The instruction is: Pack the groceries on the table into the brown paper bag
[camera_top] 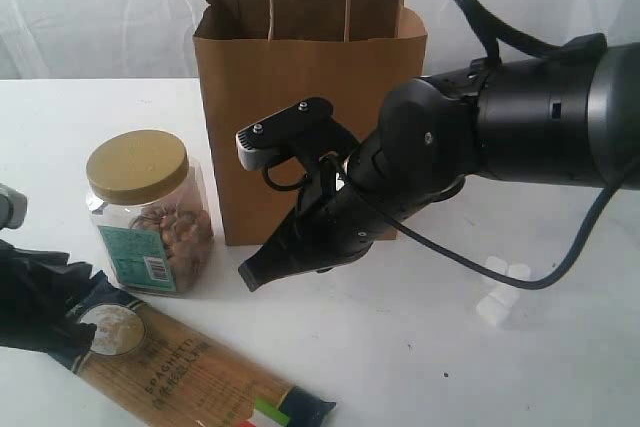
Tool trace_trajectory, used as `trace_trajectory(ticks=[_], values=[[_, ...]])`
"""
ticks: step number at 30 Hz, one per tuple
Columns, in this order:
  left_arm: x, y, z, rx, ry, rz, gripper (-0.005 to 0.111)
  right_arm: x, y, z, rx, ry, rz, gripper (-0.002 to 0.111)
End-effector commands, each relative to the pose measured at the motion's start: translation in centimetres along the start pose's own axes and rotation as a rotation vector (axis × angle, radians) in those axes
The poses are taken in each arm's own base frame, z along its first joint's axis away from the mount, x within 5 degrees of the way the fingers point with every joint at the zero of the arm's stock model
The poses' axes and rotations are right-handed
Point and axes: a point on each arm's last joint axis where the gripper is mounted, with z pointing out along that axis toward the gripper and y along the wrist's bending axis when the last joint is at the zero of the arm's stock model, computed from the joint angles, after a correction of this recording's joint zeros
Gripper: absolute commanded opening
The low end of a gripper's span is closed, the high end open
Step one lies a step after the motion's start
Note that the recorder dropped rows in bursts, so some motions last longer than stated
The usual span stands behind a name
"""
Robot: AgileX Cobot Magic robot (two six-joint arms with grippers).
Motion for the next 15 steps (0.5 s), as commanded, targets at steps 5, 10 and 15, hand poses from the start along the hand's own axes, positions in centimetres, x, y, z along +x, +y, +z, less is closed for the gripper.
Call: trace_trajectory(ticks=[5,10,15], values=[[0.3,-0.2,0.0,0.014,0.018,-0.013,0.105,0.2,0.0,-0.2,0.003,0.001,-0.01,0.0],[0.2,-0.2,0.0,0.011,0.011,-0.11,0.105,0.2,0.0,-0.2,0.003,0.001,-0.01,0.0],[-0.3,0.2,1.3,-0.029,-0.074,-0.227,0.105,0.1,0.0,-0.2,0.002,-0.006,-0.008,0.0]])
